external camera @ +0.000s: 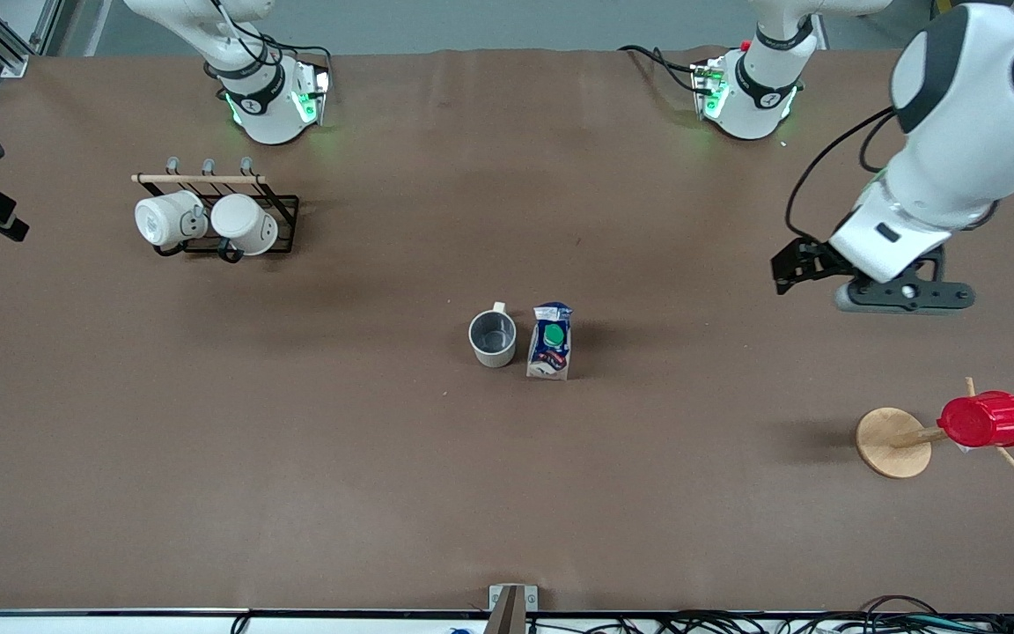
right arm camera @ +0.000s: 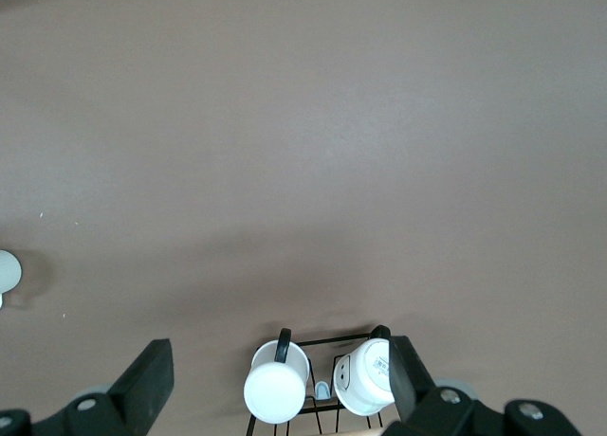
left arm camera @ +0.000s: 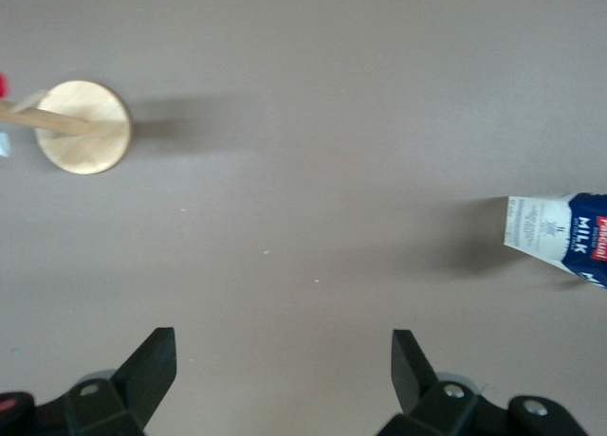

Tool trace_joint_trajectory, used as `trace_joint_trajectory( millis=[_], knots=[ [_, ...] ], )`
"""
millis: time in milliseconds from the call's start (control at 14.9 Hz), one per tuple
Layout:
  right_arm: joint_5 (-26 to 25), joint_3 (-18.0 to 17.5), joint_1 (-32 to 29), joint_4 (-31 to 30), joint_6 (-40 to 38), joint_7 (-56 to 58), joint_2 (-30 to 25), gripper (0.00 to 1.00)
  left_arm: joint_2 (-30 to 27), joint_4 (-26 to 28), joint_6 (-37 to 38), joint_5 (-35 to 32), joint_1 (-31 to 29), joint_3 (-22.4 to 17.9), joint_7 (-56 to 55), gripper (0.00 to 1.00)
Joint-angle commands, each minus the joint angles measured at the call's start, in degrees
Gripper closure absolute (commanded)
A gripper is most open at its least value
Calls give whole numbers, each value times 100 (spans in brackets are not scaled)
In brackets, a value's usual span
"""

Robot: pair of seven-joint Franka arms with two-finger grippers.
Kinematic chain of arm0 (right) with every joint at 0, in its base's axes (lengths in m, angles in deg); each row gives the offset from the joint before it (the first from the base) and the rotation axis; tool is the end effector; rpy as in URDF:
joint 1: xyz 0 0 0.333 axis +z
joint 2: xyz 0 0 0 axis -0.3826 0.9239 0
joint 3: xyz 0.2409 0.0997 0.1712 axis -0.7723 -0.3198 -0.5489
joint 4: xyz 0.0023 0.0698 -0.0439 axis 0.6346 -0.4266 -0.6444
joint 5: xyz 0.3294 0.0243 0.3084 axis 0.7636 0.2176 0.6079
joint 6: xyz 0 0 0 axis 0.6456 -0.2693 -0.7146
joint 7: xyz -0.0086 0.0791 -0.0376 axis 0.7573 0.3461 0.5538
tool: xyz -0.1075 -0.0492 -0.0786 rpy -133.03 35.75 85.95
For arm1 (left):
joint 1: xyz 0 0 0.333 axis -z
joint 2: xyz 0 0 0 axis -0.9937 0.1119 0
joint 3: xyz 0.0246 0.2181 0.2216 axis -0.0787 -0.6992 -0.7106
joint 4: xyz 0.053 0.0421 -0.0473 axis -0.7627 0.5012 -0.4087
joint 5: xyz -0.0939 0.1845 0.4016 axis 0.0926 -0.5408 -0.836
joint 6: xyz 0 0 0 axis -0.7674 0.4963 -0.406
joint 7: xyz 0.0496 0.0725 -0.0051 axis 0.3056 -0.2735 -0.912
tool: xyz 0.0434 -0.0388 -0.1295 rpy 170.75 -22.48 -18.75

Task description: Place cup and milk on table

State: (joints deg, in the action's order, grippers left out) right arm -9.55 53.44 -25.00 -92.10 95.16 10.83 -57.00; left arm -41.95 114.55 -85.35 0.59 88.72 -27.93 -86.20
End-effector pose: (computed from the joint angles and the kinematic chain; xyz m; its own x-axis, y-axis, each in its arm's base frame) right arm 0.6068 -0.0577 0.6275 0.9887 -0.1451 0.0369 -0.1449 -0.9894 -0.0083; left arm 0.6298 -0.1415 0.4919 0.9966 -0.0585 0.0579 -0.0597 -0.9980 0.0189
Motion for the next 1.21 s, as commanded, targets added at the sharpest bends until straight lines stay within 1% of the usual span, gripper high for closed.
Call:
trace_joint_trajectory(
  millis=[0,403,537,671,940,1007,1141],
  knots=[
    [9,25,31,77,-76,265,20,0,-162,60,58,141,-163,7,258,0],
    [9,25,31,77,-84,364,20,0,-100,-291,207,124,-181,-2,409,0],
    [9,25,31,77,-84,355,20,0,-57,-554,233,141,-224,-2,383,0],
    [9,25,31,77,-84,355,20,0,-30,-730,434,141,-242,-2,382,0],
    [9,42,31,68,-84,355,20,0,-65,-828,654,132,-242,-10,391,0],
    [9,42,31,77,-84,346,20,0,-83,-819,673,132,-216,-36,400,0],
    [9,42,31,77,-93,346,20,0,-127,-793,804,132,11,-334,400,0]
  ],
)
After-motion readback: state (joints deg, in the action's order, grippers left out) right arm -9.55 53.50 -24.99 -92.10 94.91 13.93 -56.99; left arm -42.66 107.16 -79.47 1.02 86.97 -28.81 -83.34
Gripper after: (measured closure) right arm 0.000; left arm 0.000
